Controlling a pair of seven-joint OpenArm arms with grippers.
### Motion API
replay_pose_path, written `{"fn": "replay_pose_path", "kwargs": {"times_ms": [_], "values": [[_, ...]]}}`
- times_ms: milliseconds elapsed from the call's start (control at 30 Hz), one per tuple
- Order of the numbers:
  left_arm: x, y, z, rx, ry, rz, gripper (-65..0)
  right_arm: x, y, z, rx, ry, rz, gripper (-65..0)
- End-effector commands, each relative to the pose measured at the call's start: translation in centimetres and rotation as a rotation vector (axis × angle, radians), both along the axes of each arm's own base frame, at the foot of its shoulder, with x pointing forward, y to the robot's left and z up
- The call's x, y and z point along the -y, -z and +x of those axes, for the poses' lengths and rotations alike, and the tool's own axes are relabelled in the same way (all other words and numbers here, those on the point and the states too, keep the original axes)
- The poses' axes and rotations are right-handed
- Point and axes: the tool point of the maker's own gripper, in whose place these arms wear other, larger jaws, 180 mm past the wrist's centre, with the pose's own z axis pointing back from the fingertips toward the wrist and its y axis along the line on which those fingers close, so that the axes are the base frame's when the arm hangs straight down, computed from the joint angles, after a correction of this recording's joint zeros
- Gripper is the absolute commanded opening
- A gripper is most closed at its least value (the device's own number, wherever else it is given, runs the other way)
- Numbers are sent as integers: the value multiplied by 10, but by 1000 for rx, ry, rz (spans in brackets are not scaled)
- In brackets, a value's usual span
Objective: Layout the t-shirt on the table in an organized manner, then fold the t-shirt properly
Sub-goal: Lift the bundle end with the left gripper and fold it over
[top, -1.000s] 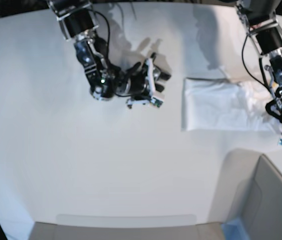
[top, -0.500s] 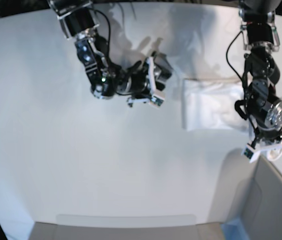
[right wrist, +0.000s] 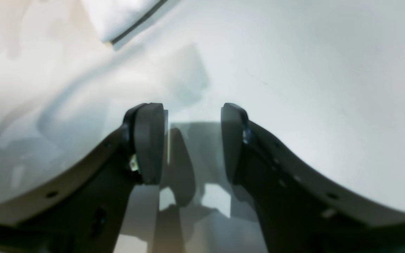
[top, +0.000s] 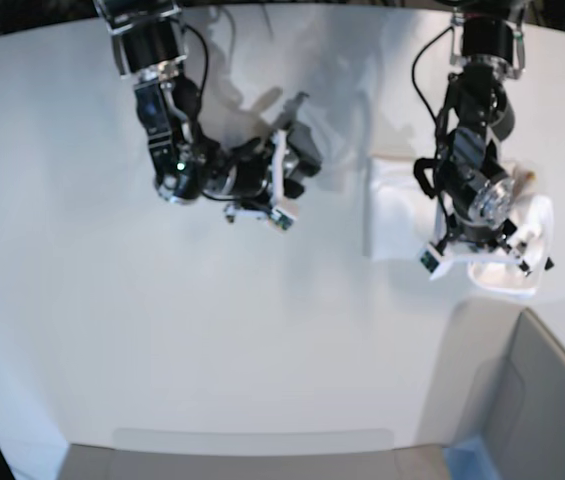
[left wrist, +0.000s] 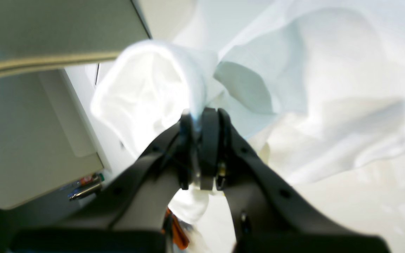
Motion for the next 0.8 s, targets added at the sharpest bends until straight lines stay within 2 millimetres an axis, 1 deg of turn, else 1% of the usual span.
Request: {"fn": "replay_pose_path", "kwargs": {"times_ms": [0,67,100,167,233,267,400,433,533,600,667,767], "values": [[-4,-14,6,43,-17,11,-650,-7,-15,7,39,-6,47,-381],[-3,-15,6,46,-17,10,-650,-7,-13,4,31,-5,47,-381],[-3,-18,9,57,-17,8,-650,-7,-11,2,24,-5,48,-381],[-3,-31,19,95,-20,10,-650,-7,-9,0,20,-5,48,-381],[-9,-45,25,132,-41,58,-650,-7,-8,-1,17,-5,47,-381],[-14,-52,25,148,-59,95,-650,-7,-8,-1,15,-5,47,-381],[-14,-71,28,205,-108,164,-650,-7,-8,0,15,-5,47,-381],[-7,-71,29,204,-90,183,-650,-7,-8,0,15,-5,47,-381],[22,-68,31,196,3,246,-650,-7,-8,1,17,-5,46,-381],[43,-49,21,151,66,265,-650,-7,-9,1,19,-5,46,-381],[55,-41,13,134,81,279,-650,-6,-9,1,19,-5,45,-381],[68,-37,6,129,91,292,-650,-6,-8,1,20,-5,42,-381]]}}
